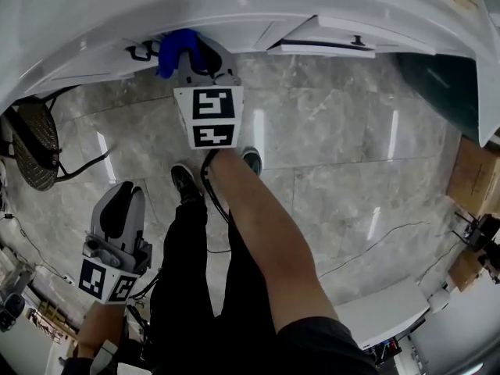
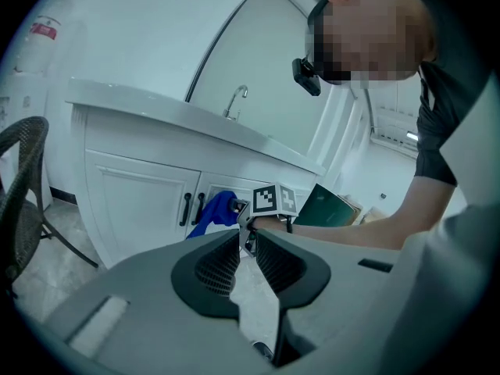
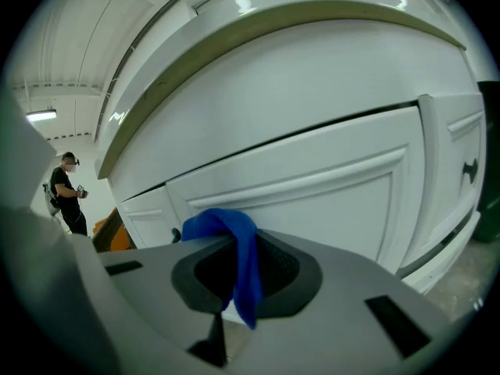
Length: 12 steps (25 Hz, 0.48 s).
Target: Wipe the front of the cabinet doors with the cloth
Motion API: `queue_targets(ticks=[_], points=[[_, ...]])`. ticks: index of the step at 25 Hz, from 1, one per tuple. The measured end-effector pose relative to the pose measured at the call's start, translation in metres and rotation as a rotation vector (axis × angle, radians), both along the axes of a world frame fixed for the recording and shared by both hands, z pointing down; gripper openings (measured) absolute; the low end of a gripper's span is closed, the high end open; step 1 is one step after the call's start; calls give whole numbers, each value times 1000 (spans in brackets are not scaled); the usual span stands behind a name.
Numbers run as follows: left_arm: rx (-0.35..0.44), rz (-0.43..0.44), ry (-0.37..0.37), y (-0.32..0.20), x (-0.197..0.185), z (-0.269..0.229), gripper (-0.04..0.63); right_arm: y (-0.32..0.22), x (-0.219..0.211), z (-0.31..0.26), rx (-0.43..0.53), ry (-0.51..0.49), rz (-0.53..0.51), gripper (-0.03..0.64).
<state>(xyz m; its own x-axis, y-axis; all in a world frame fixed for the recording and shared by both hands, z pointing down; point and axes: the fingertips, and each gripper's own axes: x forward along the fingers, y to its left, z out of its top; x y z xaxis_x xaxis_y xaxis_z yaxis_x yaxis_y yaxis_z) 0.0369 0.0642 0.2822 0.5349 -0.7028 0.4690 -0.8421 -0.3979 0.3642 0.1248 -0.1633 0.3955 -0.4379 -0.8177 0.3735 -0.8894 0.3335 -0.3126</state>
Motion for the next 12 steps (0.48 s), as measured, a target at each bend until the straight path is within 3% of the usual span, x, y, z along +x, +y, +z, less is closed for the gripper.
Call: queue_targets(ticks=[6, 9, 12], points=[[-7, 41, 12, 3, 32, 5, 67, -4, 102, 22, -19, 100, 88, 35], [-4, 48, 10, 2, 30, 7, 67, -6, 149, 31, -42, 119, 169, 36], [-9, 43, 6, 4, 14, 10, 67, -5, 166, 35, -29, 158, 208, 36]])
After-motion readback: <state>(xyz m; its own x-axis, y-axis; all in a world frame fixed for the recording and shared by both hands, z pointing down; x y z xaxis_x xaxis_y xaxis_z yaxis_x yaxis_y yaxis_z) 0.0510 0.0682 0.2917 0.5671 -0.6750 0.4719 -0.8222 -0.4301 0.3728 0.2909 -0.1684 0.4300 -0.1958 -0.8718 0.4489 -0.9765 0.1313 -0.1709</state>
